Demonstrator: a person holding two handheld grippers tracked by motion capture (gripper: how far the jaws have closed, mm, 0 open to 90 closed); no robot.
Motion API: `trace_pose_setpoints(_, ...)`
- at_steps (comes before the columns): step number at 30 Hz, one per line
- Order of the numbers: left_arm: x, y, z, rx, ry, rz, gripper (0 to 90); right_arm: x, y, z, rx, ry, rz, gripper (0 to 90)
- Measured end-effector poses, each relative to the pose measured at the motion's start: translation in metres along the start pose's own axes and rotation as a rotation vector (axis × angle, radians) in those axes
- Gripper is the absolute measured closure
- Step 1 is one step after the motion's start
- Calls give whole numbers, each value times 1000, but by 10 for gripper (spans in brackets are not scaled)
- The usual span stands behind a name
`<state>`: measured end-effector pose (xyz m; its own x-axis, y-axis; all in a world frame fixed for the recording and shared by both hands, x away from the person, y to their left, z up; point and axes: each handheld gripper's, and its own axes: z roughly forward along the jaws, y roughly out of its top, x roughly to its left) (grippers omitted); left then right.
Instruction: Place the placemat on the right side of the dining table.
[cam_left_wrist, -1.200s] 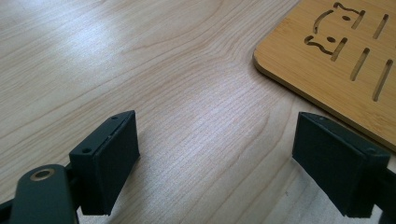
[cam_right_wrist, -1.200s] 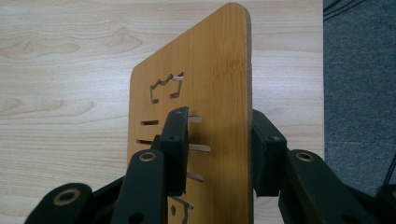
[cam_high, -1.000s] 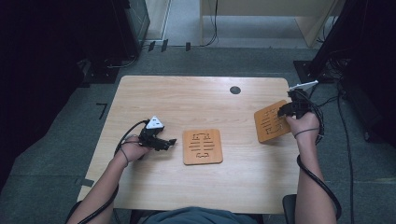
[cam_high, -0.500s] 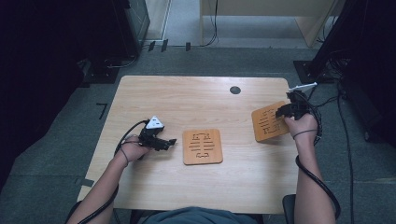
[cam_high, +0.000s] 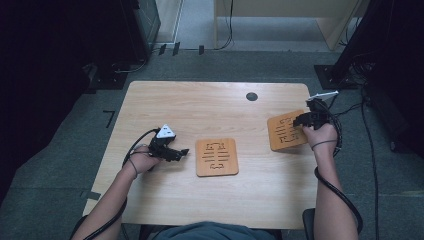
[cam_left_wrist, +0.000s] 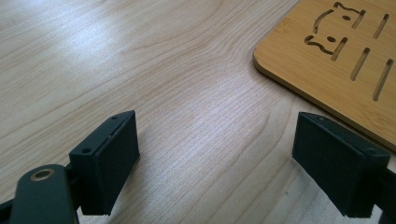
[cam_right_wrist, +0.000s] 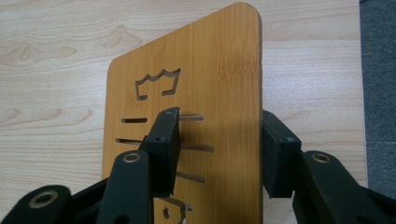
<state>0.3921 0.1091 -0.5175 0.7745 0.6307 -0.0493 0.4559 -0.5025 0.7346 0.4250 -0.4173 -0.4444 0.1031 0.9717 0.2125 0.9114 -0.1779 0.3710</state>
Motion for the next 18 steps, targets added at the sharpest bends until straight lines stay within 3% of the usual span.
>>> trace_pose_setpoints(18,0,0,0,3,1,4,137,0,-1,15,7,11,-8,509)
